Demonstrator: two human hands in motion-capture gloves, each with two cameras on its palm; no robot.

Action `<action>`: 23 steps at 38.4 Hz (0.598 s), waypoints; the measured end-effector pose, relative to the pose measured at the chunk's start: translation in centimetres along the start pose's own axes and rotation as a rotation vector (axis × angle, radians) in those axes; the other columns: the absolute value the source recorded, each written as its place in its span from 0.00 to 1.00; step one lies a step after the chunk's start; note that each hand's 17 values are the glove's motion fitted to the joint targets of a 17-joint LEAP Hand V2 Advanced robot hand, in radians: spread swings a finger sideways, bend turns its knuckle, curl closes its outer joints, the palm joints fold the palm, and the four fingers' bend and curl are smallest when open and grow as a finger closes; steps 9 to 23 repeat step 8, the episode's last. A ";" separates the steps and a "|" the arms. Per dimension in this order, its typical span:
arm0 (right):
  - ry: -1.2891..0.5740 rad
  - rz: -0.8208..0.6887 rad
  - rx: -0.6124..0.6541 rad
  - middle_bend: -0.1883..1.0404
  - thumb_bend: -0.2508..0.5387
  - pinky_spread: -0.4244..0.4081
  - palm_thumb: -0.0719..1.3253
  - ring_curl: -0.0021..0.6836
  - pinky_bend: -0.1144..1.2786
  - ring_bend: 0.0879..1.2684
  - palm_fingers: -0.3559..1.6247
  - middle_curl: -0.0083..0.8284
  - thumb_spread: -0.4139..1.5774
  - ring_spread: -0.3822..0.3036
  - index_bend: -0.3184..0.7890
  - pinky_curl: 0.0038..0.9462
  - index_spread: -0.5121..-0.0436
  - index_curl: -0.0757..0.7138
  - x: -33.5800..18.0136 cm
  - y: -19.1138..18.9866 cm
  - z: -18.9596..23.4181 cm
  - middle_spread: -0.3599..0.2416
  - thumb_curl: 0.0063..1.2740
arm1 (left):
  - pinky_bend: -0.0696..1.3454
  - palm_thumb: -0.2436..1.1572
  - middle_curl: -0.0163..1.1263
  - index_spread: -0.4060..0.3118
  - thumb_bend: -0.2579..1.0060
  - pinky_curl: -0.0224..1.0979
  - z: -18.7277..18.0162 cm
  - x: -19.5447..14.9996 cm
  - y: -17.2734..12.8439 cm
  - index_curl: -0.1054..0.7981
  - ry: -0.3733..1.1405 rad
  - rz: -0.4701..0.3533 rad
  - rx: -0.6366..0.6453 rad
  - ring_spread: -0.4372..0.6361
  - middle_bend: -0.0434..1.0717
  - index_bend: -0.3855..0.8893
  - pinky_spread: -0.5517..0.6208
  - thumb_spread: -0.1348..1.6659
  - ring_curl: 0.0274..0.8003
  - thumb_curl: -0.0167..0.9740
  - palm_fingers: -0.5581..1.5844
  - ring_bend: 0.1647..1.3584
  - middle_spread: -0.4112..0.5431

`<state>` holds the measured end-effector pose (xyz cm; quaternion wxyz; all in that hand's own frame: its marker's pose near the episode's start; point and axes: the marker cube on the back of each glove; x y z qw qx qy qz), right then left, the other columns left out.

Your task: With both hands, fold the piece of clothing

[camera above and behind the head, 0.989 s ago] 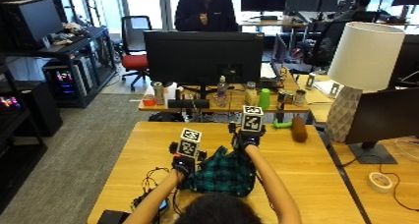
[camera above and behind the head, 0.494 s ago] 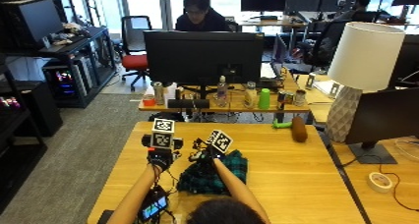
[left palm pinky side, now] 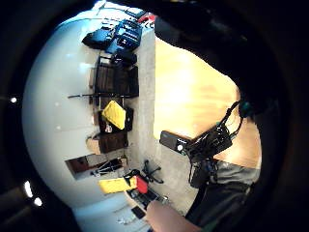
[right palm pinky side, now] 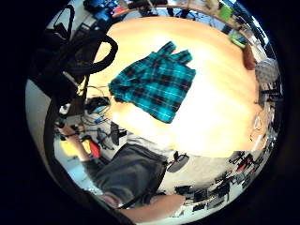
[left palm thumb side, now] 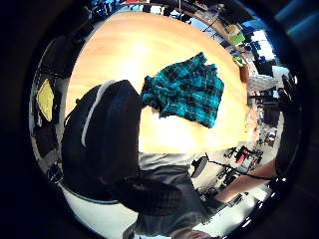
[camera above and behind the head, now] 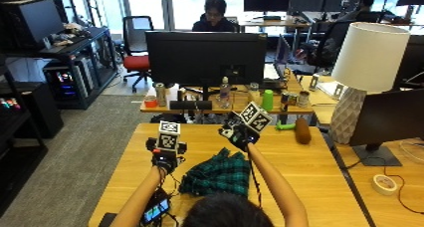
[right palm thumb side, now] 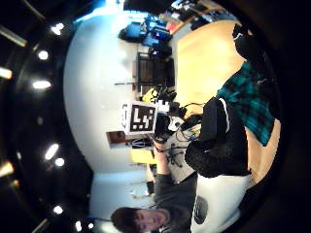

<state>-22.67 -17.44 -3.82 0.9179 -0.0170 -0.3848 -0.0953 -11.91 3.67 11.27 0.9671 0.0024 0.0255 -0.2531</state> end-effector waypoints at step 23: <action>0.022 0.077 0.034 0.32 0.30 0.43 0.68 0.61 0.57 0.49 0.60 0.53 0.81 0.44 0.37 0.40 0.69 0.33 5.2 0.6 -1.6 0.60 0.47 | 0.40 0.30 0.19 0.49 0.20 0.32 0.6 1.9 -1.2 0.61 -0.039 0.000 -0.067 0.81 0.15 0.54 0.87 0.80 0.31 0.24 0.39 0.28 0.63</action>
